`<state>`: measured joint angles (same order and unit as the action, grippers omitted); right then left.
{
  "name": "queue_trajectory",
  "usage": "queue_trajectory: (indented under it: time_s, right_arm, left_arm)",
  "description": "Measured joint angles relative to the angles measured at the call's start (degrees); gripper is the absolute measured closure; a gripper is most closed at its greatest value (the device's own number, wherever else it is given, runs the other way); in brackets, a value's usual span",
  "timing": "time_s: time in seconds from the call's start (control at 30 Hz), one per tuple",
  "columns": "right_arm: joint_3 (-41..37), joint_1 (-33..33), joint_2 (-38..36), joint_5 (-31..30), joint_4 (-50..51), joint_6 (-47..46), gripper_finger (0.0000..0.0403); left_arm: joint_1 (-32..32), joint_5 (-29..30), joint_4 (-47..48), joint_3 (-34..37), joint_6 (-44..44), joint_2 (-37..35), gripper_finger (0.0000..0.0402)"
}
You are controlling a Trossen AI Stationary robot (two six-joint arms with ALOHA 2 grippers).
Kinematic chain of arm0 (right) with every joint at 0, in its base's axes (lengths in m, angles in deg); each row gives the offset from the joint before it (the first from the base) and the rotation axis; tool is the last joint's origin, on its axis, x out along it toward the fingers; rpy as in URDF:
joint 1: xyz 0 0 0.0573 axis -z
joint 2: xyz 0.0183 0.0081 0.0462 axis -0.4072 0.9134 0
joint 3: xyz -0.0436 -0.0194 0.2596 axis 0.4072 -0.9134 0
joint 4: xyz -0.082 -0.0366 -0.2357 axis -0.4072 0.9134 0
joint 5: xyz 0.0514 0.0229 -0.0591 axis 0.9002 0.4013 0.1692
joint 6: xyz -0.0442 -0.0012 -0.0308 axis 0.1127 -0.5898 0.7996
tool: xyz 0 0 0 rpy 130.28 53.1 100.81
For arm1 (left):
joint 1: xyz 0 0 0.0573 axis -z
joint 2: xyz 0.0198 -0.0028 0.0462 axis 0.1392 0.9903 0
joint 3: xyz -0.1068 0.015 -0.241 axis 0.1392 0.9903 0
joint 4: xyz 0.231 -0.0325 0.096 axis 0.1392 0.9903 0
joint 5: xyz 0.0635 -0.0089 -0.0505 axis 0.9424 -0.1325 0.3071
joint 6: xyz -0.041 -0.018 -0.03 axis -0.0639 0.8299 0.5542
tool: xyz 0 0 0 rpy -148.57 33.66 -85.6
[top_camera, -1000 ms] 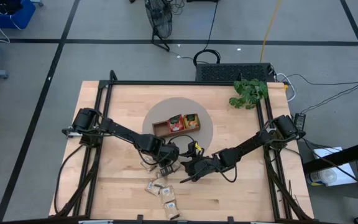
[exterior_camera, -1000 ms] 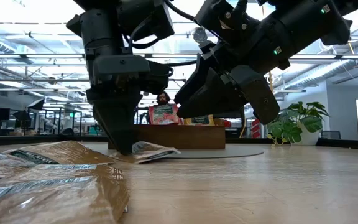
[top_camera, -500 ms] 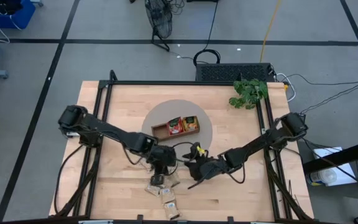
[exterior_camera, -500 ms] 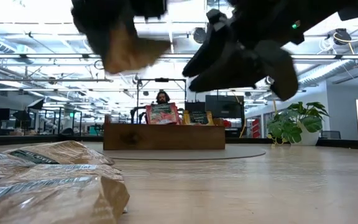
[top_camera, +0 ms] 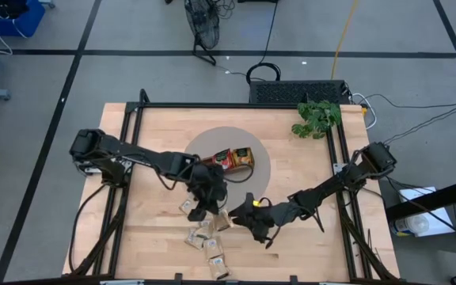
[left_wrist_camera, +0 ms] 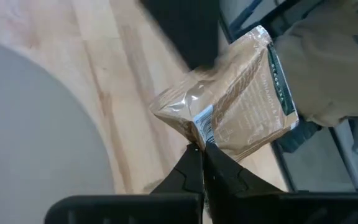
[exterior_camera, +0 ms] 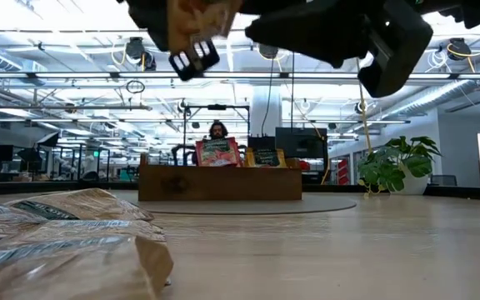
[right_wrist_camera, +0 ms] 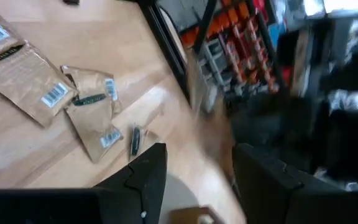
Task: Pick & Place Tea
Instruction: Put the brown tea bag into the wooden organizer
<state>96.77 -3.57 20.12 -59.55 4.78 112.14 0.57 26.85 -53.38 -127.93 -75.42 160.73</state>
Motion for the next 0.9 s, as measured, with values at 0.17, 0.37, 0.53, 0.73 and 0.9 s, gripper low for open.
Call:
queue_trajectory:
  time_s: [0.17, 0.37, 0.53, 0.73, 0.9]
  right_arm:
    - [0.0, -0.66, 0.02, 0.07, -0.91, 3.95, 0.0236]
    - [0.0, -0.6, 0.04, 3.15, -2.59, 3.92, 0.0255]
    - [0.0, -0.53, 0.04, 5.19, -3.12, 3.85, 0.0325]
    - [0.02, 0.21, 0.04, 6.3, -2.66, 0.1, 0.0399]
    - [0.02, 2.18, 0.04, 7.89, 4.18, -10.8, 0.0402]
  left_arm:
    - [-0.96, -0.57, -0.61, 0.65, 0.01, 0.16, 0.04]
    - [-1.08, -1.18, -0.73, 0.76, 0.71, 0.13, 0.04]
    - [-1.11, -0.93, -0.68, 0.76, 1.35, 0.13, 0.04]
    - [-1.11, -0.02, -0.45, 0.76, 1.57, 0.13, 0.0398]
    - [-0.62, 3.22, 0.77, 0.76, 4.12, -1.39, 0.0386]
